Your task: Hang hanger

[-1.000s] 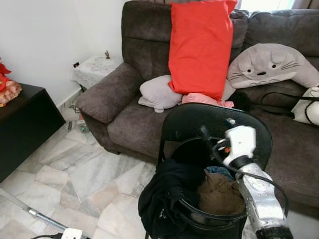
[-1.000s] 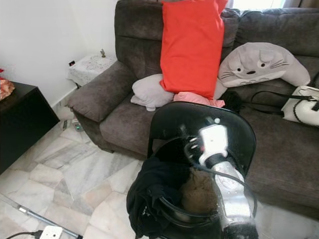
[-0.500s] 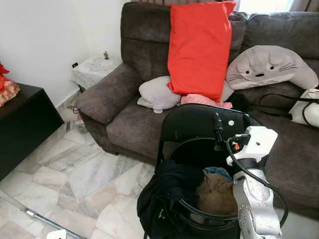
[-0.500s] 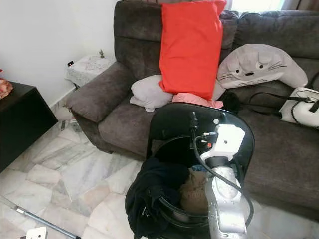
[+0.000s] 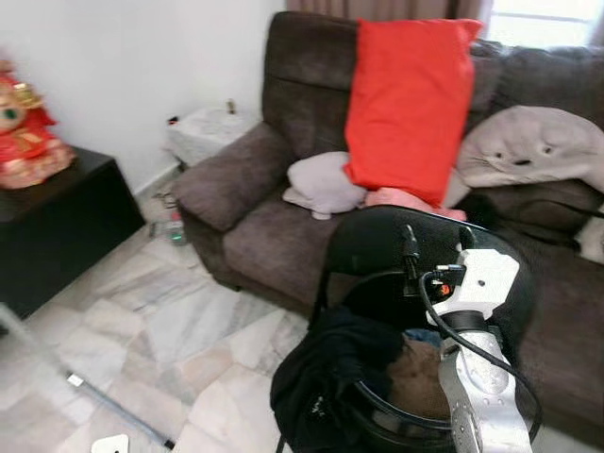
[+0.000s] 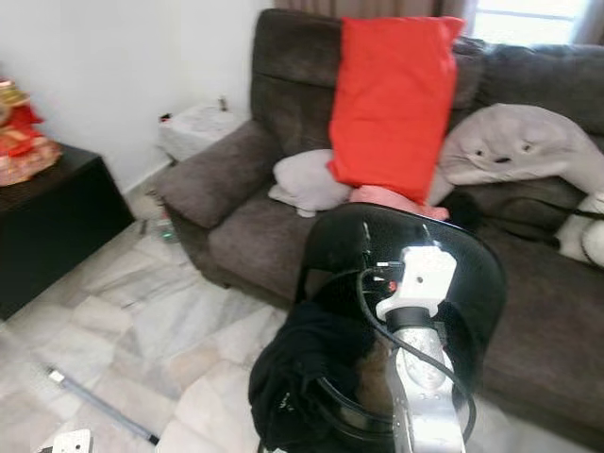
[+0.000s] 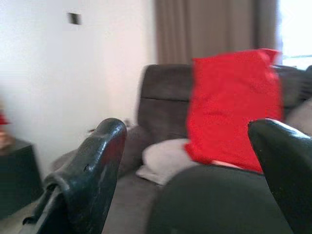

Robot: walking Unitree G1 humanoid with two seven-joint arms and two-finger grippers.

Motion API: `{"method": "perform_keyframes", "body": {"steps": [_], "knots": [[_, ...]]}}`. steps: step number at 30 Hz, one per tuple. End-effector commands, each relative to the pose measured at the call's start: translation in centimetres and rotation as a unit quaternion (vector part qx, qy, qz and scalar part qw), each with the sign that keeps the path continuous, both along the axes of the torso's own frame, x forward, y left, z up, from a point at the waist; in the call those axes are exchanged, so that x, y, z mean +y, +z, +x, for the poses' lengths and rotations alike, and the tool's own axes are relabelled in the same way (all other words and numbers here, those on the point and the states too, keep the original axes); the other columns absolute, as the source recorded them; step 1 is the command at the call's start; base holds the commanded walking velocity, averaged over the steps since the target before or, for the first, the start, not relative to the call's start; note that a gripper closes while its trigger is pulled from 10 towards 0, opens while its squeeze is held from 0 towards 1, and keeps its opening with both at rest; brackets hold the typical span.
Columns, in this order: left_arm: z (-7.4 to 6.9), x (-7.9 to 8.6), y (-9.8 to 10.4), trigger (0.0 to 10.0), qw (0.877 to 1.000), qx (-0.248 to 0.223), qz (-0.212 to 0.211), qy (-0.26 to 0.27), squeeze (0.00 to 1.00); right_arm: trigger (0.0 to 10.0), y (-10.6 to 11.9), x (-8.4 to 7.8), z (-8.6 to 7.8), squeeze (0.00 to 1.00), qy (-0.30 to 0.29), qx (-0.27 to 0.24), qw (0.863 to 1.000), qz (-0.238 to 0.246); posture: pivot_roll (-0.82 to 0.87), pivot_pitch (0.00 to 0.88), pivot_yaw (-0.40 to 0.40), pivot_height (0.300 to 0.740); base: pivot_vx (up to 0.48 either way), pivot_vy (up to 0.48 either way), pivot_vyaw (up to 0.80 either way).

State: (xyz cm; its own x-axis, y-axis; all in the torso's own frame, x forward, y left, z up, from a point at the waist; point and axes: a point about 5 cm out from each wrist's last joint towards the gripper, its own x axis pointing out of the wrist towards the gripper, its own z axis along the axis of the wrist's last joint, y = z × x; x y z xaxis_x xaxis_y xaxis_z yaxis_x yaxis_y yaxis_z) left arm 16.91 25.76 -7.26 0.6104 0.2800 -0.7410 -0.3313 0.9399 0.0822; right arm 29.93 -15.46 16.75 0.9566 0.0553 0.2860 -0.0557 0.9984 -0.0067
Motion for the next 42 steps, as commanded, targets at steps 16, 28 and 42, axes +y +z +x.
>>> {"method": "perform_keyframes", "body": {"steps": [16,28,42], "knots": [[0.00,-0.27,-0.06,10.0,1.000,-0.004,-0.004,0.003,0.00,10.0,0.35,0.04,0.07,0.00,0.005,0.002,1.000,0.011,-0.02,0.017,0.073,0.740,0.000,0.000,0.44],[0.28,-0.25,0.06,10.0,1.000,-0.006,-0.008,-0.001,0.00,10.0,0.11,-0.26,0.09,0.00,-0.013,0.008,1.000,0.014,-0.02,0.035,0.080,0.740,0.000,0.000,0.00],[0.33,-0.41,0.03,10.0,1.000,-0.007,-0.015,-0.002,0.00,10.0,-0.12,-0.02,0.15,0.00,-0.011,0.014,1.000,0.006,-0.02,0.044,0.080,0.740,0.182,0.000,0.00]]}}
